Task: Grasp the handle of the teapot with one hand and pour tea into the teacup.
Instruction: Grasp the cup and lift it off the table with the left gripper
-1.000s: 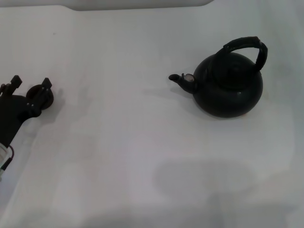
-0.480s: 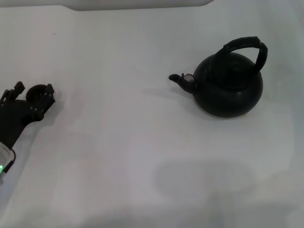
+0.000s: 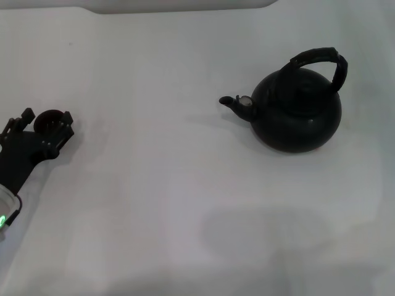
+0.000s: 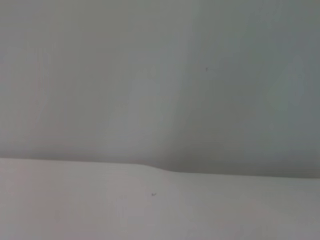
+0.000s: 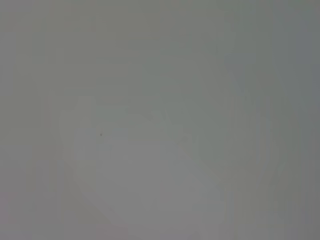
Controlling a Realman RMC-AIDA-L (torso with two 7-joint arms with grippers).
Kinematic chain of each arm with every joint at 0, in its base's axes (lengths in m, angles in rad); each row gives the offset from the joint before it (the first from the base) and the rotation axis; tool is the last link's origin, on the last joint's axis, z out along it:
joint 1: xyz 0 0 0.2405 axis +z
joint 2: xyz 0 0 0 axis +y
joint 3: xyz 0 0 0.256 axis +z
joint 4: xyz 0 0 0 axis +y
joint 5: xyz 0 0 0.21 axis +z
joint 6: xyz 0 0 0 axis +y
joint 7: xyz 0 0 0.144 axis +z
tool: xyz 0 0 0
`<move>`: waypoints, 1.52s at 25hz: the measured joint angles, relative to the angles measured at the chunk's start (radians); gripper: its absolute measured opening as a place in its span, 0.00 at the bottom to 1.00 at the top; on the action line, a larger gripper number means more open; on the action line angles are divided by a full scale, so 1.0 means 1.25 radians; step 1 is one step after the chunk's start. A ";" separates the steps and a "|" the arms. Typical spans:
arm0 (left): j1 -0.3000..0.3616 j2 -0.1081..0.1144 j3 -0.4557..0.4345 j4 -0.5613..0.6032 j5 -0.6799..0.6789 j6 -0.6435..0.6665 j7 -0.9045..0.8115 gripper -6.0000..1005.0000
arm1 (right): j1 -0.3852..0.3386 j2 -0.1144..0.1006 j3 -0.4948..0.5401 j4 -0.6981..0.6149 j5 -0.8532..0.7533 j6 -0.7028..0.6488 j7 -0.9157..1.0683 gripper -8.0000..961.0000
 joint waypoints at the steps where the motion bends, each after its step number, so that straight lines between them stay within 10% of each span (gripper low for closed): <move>1: 0.000 0.000 0.000 0.000 0.000 0.003 0.000 0.83 | 0.000 0.000 0.000 0.000 0.000 0.000 0.000 0.90; 38: -0.009 0.001 0.017 -0.006 -0.003 0.065 -0.012 0.70 | -0.001 0.000 0.000 -0.009 0.000 -0.006 0.000 0.90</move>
